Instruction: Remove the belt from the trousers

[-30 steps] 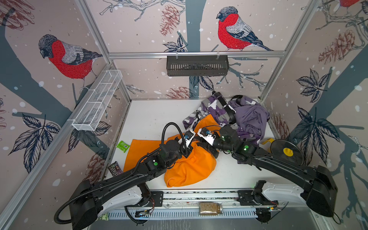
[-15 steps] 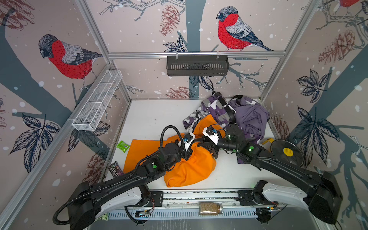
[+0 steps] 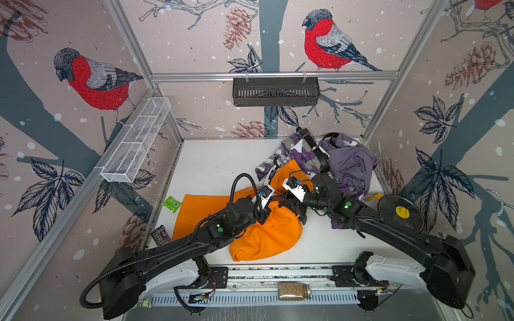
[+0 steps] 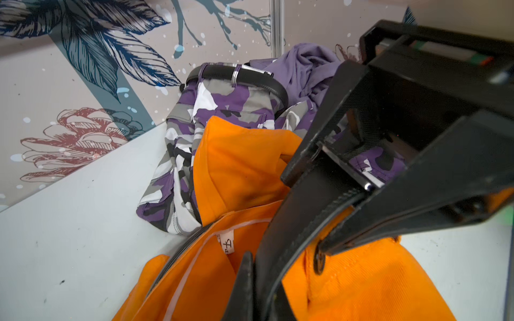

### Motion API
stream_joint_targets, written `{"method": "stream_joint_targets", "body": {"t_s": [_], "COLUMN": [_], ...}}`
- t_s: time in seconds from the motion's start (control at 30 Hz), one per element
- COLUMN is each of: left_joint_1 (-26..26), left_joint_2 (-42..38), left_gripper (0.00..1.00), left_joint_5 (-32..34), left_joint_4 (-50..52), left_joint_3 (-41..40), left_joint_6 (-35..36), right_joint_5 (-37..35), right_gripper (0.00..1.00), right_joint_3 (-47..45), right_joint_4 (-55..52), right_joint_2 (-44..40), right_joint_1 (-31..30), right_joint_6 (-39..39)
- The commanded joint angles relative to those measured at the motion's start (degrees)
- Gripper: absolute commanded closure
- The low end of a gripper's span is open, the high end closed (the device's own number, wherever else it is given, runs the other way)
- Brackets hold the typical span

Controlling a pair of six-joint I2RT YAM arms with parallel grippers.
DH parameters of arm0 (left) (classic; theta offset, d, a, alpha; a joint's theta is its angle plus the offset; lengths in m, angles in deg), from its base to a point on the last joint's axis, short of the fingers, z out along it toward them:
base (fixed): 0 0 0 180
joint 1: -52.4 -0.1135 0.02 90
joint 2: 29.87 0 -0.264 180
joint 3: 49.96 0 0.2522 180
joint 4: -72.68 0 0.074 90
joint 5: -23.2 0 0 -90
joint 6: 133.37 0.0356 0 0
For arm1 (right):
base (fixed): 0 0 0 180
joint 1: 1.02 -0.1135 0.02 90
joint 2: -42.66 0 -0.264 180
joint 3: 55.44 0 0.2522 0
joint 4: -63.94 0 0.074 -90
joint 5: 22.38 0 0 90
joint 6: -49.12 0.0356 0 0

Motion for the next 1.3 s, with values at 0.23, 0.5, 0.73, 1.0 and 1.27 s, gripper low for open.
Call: {"method": "stream_joint_targets", "body": {"t_s": [0.23,0.5,0.73,1.0,1.27], "left_joint_1": [-4.41,-7.13,-5.72,-4.76,-4.71], "left_joint_2": [2.49,3.14,3.24,7.23,6.58], "left_gripper": [1.00,1.00,1.00,1.00,1.00], "left_joint_5": [19.98,23.47,12.49,10.46,9.99], "left_joint_4": [14.26,19.50,14.76,14.01,13.36], "left_joint_3": [0.36,2.35,3.71,5.91,5.40], "left_joint_6": [-10.63,-12.01,-2.30,-2.84,-2.71], "right_joint_5": [-15.49,-11.18,-5.24,-10.57,-11.94], "right_gripper": [1.00,1.00,0.95,0.48,0.19], "right_joint_3": [0.25,-0.63,3.50,3.55,0.64], "right_joint_4": [-6.93,-8.90,-10.95,-3.40,1.90], "right_joint_2": [0.55,-1.90,4.34,6.47,1.38], "right_joint_1": [8.33,14.03,9.91,3.82,0.16], "right_joint_6": [7.81,7.91,3.58,-0.39,-3.36]}}
